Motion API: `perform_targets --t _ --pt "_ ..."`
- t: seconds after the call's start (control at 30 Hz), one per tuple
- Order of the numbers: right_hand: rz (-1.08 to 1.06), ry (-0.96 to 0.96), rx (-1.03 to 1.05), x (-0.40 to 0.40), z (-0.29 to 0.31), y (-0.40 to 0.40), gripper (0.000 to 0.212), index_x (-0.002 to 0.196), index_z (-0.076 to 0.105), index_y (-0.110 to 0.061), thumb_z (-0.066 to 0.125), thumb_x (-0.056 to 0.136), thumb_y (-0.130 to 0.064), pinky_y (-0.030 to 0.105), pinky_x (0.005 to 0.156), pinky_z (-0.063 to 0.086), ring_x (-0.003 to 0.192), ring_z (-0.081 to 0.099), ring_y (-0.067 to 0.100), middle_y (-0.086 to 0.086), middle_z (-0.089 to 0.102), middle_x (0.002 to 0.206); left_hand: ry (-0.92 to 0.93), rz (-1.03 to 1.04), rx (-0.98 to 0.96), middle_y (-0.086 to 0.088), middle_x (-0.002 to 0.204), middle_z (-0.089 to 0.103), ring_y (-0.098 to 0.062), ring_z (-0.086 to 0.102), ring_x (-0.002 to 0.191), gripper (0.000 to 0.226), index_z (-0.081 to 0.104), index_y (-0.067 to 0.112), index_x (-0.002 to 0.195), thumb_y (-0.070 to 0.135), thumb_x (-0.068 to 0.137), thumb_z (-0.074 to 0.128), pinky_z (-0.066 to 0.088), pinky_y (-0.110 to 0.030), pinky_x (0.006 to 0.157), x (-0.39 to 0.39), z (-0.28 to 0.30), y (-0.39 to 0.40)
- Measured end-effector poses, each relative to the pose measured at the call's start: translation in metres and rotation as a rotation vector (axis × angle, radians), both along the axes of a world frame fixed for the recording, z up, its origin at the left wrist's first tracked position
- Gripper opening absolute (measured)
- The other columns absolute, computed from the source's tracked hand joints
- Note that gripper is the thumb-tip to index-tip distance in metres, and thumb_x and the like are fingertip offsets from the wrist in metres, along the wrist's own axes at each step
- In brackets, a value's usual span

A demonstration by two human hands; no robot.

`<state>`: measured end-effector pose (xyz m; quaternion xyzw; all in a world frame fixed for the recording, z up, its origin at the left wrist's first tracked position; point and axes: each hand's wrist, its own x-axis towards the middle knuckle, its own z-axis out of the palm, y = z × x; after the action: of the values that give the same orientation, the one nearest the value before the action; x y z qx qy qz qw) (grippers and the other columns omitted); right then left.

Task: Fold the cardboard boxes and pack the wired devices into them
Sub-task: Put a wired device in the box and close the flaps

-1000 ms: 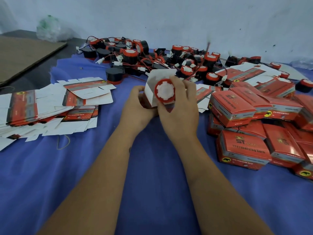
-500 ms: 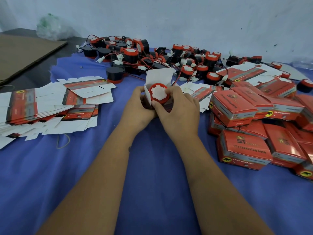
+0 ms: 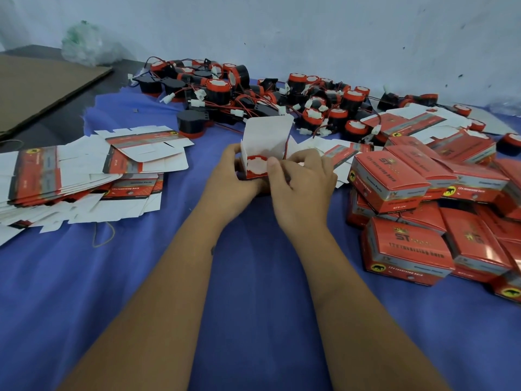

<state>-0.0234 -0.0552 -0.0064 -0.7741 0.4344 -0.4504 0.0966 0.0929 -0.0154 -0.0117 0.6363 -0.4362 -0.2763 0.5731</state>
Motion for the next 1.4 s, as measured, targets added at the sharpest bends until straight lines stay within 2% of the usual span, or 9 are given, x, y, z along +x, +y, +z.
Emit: perform_targets --t 0.2,0.3,0.4,0.53,0.83,1.07,1.17,1.27,1.4 --pt "0.192 -0.726 0.463 -0.002 0.01 -0.007 0.028 0.124 0.051 -0.018 0.056 0.096 -0.021 0.023 0.091 0.041 0.119 0.047 0.016 -0.006 0.042 0.13 0.251 0.278 -0.14 0.026 0.095 0.06 0.024 0.053 0.076 0.046 0.045 0.027 0.138 0.013 0.095 0.05 0.041 -0.001 0.057 0.003 0.008 -0.001" --pt "0.365 -0.829 0.864 -0.001 0.012 -0.015 0.049 0.148 0.036 -0.025 0.045 0.101 -0.037 0.033 0.109 0.035 0.139 0.037 0.019 -0.001 0.037 0.153 0.226 0.241 -0.094 0.015 0.13 0.058 0.004 0.056 0.109 0.062 0.031 0.031 0.151 0.031 0.095 0.058 0.041 -0.012 0.071 -0.001 0.006 -0.003" --pt "0.48 -0.826 0.965 -0.001 0.012 -0.019 0.05 0.099 0.079 -0.022 0.036 0.102 -0.046 0.041 0.106 0.04 0.116 0.06 0.024 0.004 0.071 0.115 0.112 0.196 -0.05 0.017 0.116 0.063 0.0 0.06 0.103 0.045 0.048 0.032 0.136 0.027 0.093 0.06 0.045 -0.018 0.077 -0.003 0.002 -0.007" --pt "0.423 -0.891 0.952 -0.002 0.016 -0.021 0.042 0.065 0.074 -0.022 0.053 0.097 -0.038 0.023 0.066 0.049 0.067 0.065 0.009 -0.007 0.07 0.067 0.027 0.187 -0.026 0.004 0.109 0.069 -0.016 0.065 0.102 0.035 0.062 0.02 0.122 0.007 0.09 0.062 0.051 -0.026 0.08 0.002 0.0 -0.009" --pt "0.313 -0.823 0.312 -0.004 0.034 0.003 0.027 0.086 0.065 -0.021 0.059 0.089 0.004 0.018 0.059 0.04 0.064 0.045 0.013 0.016 0.05 0.069 -0.067 0.321 0.002 0.017 0.093 0.06 -0.005 0.059 0.084 0.034 0.052 0.035 0.116 0.013 0.09 0.055 0.045 -0.024 0.059 -0.009 0.002 -0.006" --pt "0.648 -0.349 0.081 0.009 0.031 0.031 0.026 0.063 0.063 0.001 0.051 0.08 -0.015 0.042 0.064 0.04 0.067 0.047 0.025 0.007 0.054 0.056 -0.021 0.383 -0.121 0.004 0.087 0.062 -0.027 0.063 0.085 0.066 0.052 0.017 0.126 0.048 0.069 0.038 0.051 -0.042 0.078 -0.019 0.009 0.002" --pt "0.645 -0.39 0.115 0.011 0.029 0.034 0.044 0.057 0.049 0.008 0.052 0.086 -0.025 0.041 0.059 0.035 0.063 0.04 0.027 0.016 0.042 0.054 -0.002 0.399 -0.153 0.004 0.083 0.06 -0.027 0.065 0.088 0.091 0.055 0.01 0.125 0.063 0.056 0.027 0.051 -0.033 0.079 -0.021 0.01 0.005" --pt "0.653 -0.498 0.262 0.01 0.035 0.033 0.041 0.055 0.046 0.008 0.052 0.086 -0.019 0.035 0.058 0.034 0.059 0.038 0.019 0.011 0.042 0.051 -0.024 0.383 -0.043 -0.002 0.078 0.056 -0.022 0.056 0.084 0.049 0.049 0.017 0.117 0.049 0.08 0.048 0.043 -0.032 0.064 -0.019 0.01 0.002" --pt "0.711 -0.497 0.433 0.007 0.036 0.03 0.037 0.057 0.055 0.004 0.056 0.09 -0.013 0.016 0.052 0.032 0.045 0.039 0.002 -0.011 0.044 0.042 -0.112 0.412 0.104 -0.003 0.097 0.049 -0.033 0.046 0.113 0.048 0.036 0.021 0.139 0.03 0.093 0.049 0.048 -0.053 0.091 -0.017 0.013 0.001"
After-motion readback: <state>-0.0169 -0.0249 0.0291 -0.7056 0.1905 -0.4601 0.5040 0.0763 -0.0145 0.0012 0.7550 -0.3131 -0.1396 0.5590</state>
